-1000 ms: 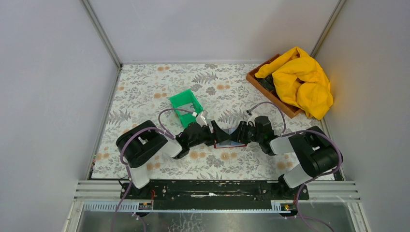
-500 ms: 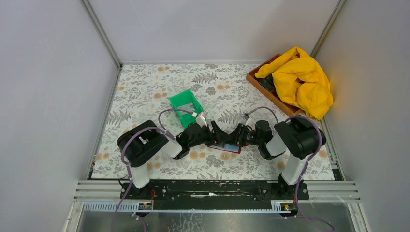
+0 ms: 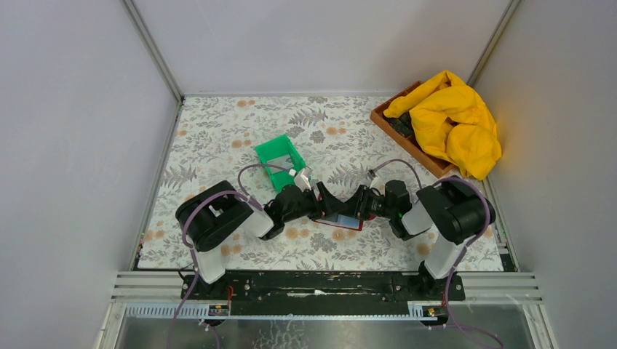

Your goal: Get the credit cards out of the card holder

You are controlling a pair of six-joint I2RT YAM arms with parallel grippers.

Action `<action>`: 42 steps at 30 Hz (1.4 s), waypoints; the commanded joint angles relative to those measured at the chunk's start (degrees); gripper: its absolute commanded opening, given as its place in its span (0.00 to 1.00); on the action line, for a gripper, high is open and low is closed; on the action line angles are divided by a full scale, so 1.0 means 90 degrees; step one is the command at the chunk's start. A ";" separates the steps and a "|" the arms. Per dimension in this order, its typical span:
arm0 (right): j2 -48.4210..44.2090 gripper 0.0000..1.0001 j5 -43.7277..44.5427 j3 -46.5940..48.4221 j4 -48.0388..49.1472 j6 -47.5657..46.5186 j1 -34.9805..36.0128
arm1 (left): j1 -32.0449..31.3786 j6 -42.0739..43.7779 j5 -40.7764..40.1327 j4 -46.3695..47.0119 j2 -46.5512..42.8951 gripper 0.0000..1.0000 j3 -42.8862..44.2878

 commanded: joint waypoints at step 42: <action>-0.0441 0.37 0.0829 0.0353 -0.2036 -0.1189 0.0035 | 0.0220 0.1550 -0.0968 -0.2755 -0.1023 0.83 0.0278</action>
